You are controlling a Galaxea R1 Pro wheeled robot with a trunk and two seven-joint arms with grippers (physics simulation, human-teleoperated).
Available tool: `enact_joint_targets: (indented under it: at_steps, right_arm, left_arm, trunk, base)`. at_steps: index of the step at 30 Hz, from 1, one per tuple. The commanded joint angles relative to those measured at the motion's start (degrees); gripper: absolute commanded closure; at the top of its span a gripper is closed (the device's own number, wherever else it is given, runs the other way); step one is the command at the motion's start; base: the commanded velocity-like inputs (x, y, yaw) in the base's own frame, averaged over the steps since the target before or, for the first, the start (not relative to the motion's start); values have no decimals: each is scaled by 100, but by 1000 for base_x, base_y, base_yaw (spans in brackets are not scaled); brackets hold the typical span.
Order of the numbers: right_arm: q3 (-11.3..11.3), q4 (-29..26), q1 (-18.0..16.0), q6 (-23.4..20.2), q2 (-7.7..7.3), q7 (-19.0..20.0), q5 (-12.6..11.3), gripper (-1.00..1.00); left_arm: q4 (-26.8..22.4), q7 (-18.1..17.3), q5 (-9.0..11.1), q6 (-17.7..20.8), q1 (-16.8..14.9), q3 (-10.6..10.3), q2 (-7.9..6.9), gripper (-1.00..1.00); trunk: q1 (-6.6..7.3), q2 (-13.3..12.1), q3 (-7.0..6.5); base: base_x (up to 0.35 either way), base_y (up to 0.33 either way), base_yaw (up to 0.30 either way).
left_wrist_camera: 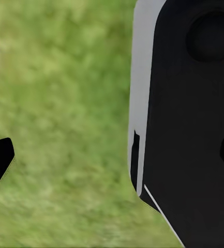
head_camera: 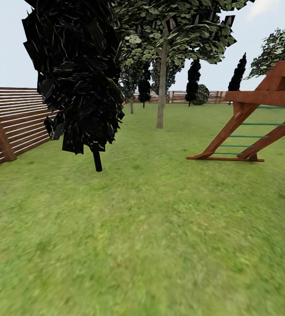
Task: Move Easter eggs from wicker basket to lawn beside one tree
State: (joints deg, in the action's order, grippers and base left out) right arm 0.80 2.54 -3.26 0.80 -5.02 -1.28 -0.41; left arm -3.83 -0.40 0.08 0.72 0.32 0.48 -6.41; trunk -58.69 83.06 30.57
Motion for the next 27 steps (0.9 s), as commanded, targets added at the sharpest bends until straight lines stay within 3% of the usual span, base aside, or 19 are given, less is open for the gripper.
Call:
enact_joint_targets:
  at_steps: [1, 14, 27]
  right_arm:
    - [13, 15, -8, 8, 1, -12, 9, -100]
    - [0, 10, -8, 8, 1, -12, 25, -100]
    - [16, 9, -8, 8, 1, -12, 41, -100]
  left_arm:
    - [-14, -4, 1, 8, 3, 5, -1, -100]
    - [-12, -4, 1, 7, 3, 5, -1, -100]
    - [-12, -4, 1, 7, 3, 5, -1, -100]
  trunk:
    - [-3, 2, 4]
    - [-3, 2, 4]
    - [-3, 2, 4]
  base:
    - [335, 0, 0]
    - [335, 0, -193]
    - [336, 0, -15]
